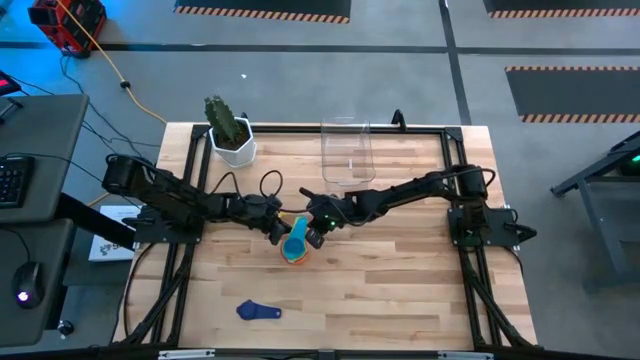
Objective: Nest measuring cups in basket
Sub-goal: Stack the light blue measuring cup on top of the green measuring cup, then stack the dark blue measuring cup on top of the light blue measuring cup
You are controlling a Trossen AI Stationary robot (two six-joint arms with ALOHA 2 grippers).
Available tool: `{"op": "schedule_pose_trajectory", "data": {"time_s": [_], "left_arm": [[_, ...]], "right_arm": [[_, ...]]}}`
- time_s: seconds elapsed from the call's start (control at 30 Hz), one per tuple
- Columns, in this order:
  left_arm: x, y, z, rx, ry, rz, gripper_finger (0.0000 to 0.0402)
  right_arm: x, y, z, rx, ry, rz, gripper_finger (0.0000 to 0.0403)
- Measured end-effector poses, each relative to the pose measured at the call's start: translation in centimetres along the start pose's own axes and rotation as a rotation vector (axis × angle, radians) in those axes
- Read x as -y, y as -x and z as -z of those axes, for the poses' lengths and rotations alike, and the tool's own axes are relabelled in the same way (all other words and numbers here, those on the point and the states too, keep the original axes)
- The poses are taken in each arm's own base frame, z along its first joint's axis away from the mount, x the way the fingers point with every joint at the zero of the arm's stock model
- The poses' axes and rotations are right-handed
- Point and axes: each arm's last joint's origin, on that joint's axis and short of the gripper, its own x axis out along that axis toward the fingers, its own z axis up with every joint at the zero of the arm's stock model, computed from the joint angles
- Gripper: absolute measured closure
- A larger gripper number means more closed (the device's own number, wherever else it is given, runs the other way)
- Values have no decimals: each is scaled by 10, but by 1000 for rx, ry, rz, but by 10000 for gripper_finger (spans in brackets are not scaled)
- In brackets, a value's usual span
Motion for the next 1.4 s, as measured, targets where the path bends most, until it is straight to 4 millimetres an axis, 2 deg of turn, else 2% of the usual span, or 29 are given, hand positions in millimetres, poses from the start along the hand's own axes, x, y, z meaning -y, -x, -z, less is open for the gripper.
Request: {"op": "schedule_pose_trajectory", "data": {"time_s": [0.17, 0.37, 0.57, 0.67, 0.73, 0.9, 1.07, 1.17, 1.27, 1.4], "left_arm": [[0, 0, 0, 0, 2, 0, 402], [-3, 3, -1, -71, -10, 25, 402], [-1, 25, -12, -130, -31, 70, 402], [6, 45, -8, -167, -62, 54, 401], [12, 59, -3, -183, -81, 44, 402], [39, 88, 27, -214, -155, 97, 401], [75, 97, 56, -220, -252, 148, 401], [103, 92, 64, -267, -399, 177, 402], [128, 77, 69, -367, -588, 180, 400], [154, 55, 72, -501, -825, 163, 371]], "right_arm": [[4, 1, -5, 20, -16, -5, 403], [9, 6, -3, -34, 9, 29, 403], [10, 42, -4, -116, 115, 123, 403], [9, 61, 7, -189, 169, 169, 403], [9, 72, 22, -237, 175, 170, 403], [17, 96, 69, -242, 46, 148, 403], [20, 109, 106, -109, -124, 37, 403], [23, 111, 117, -15, -187, -11, 403], [27, 109, 123, 25, -223, -37, 403], [28, 109, 124, 17, -210, -53, 403]]}}
